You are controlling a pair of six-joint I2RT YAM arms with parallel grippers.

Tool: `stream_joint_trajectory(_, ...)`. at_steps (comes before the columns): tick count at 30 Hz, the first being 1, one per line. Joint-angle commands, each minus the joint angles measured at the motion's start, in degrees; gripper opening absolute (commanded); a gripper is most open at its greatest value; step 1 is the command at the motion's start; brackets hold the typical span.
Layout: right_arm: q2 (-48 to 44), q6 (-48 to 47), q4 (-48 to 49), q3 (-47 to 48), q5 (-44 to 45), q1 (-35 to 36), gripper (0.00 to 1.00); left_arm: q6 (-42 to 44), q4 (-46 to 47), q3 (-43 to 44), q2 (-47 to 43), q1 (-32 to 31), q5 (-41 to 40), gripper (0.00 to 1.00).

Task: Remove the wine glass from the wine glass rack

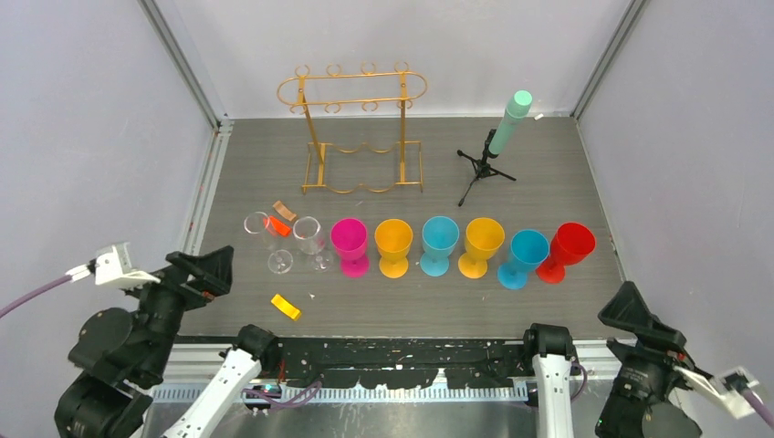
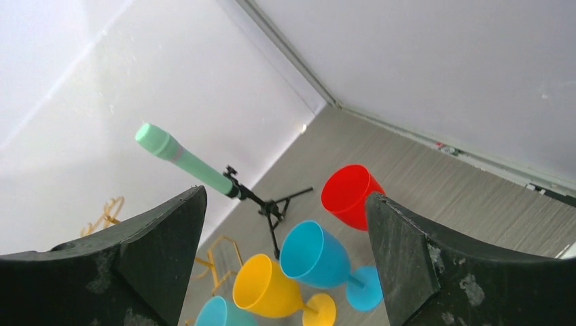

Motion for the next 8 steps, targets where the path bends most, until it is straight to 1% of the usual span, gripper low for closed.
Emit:
stream_joint_trajectory(1, -0.4, 0.2, 3.6, 3.4, 5.1, -0.3, 0.92, 3.9, 0.2, 1.4, -1.4, 0.6, -3.8, 1.00)
stream_joint_trajectory(5, 0.0, -0.9, 3.8, 4.0, 6.3, -0.3, 0.92, 5.1, 2.3, 0.5, -1.5, 0.9, -1.6, 1.00)
stream_joint_trajectory(8, 0.2, -0.8, 3.9, 3.4, 6.4, -0.3, 0.92, 4.9, 2.0, 0.9, -0.3, 1.7, -2.7, 1.00)
